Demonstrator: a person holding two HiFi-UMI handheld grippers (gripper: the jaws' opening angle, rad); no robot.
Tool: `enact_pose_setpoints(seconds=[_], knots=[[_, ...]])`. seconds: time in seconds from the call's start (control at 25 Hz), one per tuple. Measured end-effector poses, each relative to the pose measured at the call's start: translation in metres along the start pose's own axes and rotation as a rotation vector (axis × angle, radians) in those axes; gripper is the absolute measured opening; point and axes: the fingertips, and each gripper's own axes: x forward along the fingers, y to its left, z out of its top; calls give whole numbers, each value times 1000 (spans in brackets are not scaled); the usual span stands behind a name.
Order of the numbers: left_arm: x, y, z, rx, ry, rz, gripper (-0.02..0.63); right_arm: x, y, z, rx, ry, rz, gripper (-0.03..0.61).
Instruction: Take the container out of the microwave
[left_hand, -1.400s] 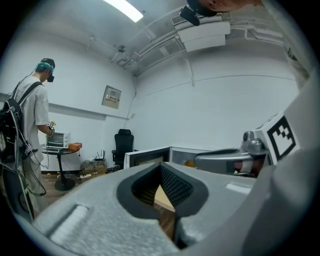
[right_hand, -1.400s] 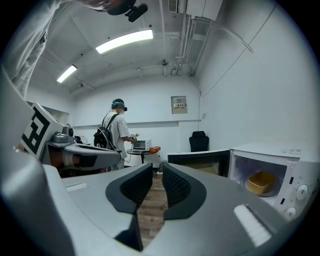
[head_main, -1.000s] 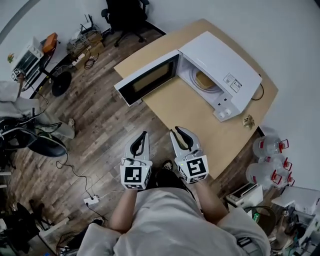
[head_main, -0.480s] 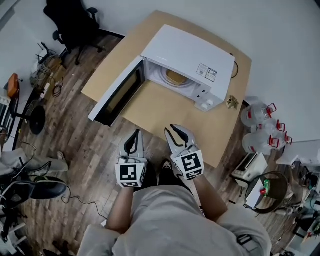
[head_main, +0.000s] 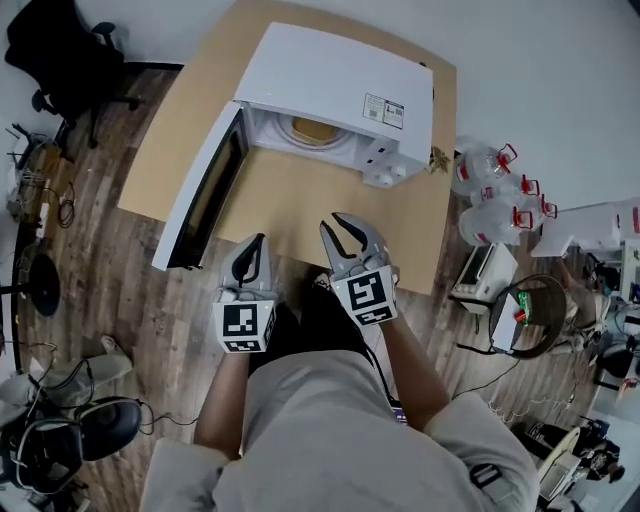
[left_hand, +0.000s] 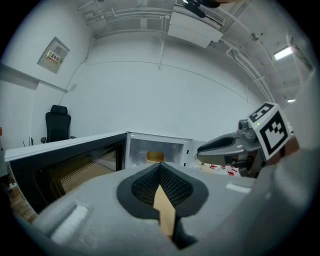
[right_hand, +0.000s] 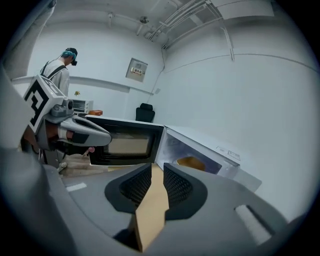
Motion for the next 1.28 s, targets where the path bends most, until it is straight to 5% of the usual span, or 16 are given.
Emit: enact_pose_setpoints(seconds=[0.48,1.28], knots=[[44,19,-27,18,55,19,2,76,-38,-19,-171,104,-11,92],[94,51,-47,-72,127,138,2,173,-76,-35,-283,186,40,97]])
